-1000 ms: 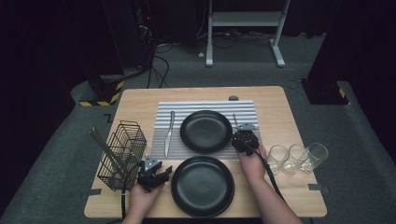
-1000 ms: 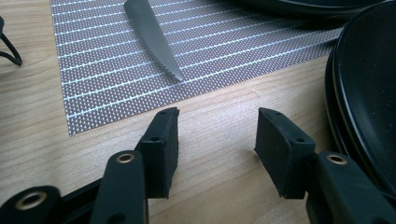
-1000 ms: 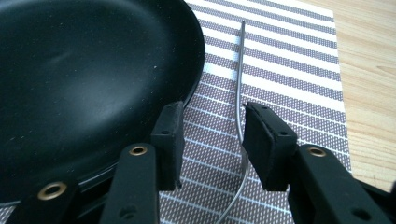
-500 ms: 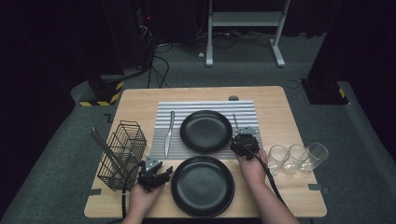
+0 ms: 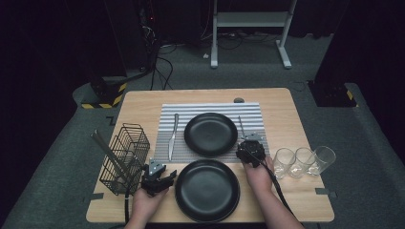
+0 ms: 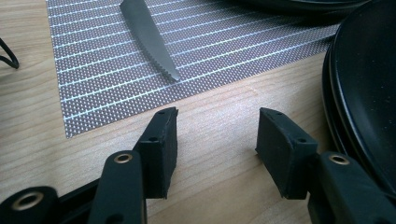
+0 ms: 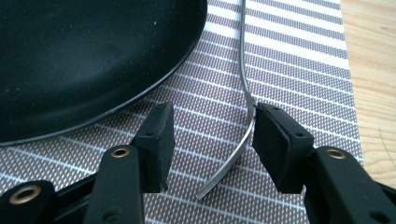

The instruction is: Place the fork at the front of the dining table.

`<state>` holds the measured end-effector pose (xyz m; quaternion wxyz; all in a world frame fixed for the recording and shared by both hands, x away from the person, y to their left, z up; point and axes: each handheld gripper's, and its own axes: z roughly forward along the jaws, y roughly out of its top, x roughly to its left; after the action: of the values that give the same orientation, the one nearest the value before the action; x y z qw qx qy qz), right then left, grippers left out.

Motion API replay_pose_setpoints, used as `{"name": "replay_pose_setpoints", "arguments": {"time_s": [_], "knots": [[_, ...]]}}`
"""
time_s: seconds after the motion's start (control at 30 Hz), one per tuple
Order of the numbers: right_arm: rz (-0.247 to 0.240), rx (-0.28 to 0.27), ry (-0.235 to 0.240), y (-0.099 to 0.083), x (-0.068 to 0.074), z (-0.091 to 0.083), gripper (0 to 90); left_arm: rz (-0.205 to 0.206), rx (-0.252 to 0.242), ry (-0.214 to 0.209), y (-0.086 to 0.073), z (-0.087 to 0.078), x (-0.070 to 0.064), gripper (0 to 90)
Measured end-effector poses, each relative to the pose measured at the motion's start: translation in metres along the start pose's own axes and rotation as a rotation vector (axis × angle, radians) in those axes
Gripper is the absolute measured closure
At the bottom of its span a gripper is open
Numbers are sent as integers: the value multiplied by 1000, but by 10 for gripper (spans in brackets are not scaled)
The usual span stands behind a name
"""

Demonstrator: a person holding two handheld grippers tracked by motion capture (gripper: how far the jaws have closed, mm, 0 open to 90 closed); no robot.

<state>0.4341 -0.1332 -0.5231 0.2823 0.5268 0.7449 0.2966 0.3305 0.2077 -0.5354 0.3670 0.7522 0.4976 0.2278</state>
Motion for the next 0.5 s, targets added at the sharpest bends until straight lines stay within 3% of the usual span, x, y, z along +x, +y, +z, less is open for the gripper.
{"name": "replay_pose_setpoints", "arguments": {"time_s": [0.17, 0.5], "knots": [[23, 25, 19, -6, 1, 2, 485, 0, -4, 4, 0, 0, -1, 483], [42, 20, 58, -9, 5, 0, 509, 3, -3, 5, 0, 1, -2, 483]]}}
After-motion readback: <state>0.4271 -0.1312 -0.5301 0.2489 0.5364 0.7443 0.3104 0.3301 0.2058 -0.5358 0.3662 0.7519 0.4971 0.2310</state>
